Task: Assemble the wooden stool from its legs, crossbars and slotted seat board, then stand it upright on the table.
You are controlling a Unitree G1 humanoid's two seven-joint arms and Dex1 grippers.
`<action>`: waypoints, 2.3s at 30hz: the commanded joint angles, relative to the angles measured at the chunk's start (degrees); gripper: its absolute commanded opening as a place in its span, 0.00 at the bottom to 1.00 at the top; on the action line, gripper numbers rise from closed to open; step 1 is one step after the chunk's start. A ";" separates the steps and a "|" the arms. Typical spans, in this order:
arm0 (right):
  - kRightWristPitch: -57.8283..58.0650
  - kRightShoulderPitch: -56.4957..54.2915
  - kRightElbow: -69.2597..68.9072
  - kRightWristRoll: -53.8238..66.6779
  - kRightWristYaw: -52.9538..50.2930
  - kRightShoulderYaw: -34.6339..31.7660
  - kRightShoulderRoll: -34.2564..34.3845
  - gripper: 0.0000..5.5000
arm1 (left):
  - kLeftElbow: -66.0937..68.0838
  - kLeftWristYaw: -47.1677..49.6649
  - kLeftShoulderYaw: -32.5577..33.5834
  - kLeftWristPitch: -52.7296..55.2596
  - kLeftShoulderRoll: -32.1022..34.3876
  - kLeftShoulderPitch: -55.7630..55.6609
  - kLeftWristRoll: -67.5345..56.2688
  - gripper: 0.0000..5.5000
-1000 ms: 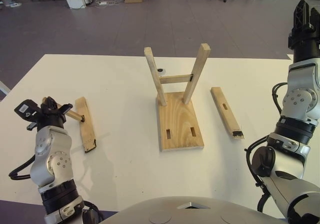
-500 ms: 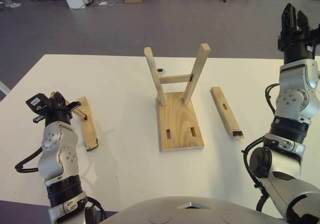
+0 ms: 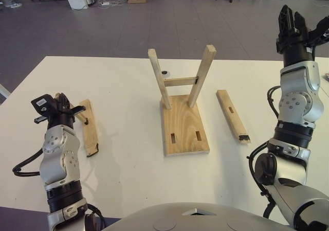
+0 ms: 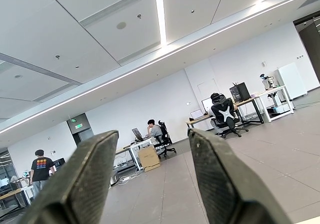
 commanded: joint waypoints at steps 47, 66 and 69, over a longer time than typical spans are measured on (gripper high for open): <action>2.53 4.74 -4.73 0.01 -3.77 1.79 3.26 0.47 | 12.25 -16.43 -8.55 -5.50 5.55 15.00 -0.03 0.07; 3.92 6.51 -6.91 1.46 -5.35 1.67 5.11 0.47 | 14.57 -17.82 -7.49 -5.97 7.56 12.78 2.05 0.34; 4.24 7.08 -7.67 1.62 -5.84 1.63 5.27 0.47 | 12.29 -18.36 -7.80 -3.14 8.39 13.60 2.77 0.44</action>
